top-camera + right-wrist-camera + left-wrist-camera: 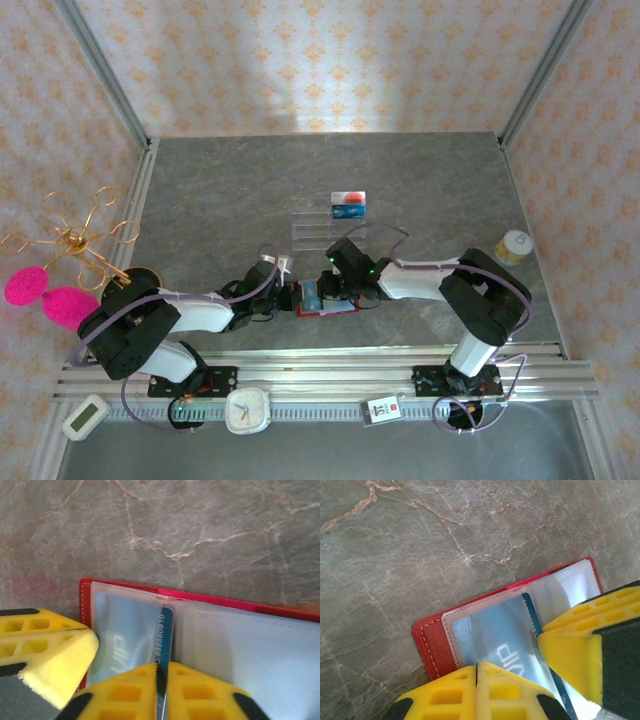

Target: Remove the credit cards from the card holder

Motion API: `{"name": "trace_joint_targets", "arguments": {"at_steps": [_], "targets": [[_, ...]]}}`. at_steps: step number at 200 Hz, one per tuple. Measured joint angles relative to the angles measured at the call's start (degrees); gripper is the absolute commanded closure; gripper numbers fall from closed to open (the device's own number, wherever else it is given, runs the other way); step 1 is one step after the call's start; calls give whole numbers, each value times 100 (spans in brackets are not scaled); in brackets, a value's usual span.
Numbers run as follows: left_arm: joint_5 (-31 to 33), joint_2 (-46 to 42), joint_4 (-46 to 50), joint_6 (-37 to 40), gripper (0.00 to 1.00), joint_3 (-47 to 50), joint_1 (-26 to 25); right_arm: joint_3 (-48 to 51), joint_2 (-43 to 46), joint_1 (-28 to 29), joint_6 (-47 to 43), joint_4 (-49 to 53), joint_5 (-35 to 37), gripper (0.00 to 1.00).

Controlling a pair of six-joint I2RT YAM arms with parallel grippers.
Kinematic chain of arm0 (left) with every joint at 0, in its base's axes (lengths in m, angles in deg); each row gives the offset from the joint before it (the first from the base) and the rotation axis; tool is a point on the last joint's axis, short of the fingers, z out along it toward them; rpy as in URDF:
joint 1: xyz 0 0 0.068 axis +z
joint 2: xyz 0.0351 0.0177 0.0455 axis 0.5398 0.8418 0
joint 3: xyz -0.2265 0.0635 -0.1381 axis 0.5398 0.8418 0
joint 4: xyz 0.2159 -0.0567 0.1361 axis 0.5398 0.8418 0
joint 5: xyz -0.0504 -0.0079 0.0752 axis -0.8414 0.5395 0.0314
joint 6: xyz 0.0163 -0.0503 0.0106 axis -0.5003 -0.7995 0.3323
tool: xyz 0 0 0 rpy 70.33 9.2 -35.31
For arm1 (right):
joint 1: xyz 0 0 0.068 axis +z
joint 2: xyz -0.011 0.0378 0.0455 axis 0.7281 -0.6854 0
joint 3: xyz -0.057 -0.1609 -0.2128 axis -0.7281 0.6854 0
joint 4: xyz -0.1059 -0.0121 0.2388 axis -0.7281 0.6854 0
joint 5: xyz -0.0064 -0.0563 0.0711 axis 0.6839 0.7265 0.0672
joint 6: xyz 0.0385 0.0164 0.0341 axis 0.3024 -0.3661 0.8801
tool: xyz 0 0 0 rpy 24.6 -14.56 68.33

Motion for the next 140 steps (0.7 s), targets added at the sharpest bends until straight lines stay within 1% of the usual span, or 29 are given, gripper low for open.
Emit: {"name": "trace_joint_targets", "arguments": {"at_steps": [32, 105, 140], "targets": [[2, 4, -11, 2, 100, 0, 0, 20, 13, -17, 22, 9, 63, 100], [-111, 2, -39, 127, 100, -2, 15, 393, 468, 46, 164, 52, 632, 100], [-151, -221, 181, 157, 100, -2, 15, 426, 538, 46, 173, 114, 745, 100]]}}
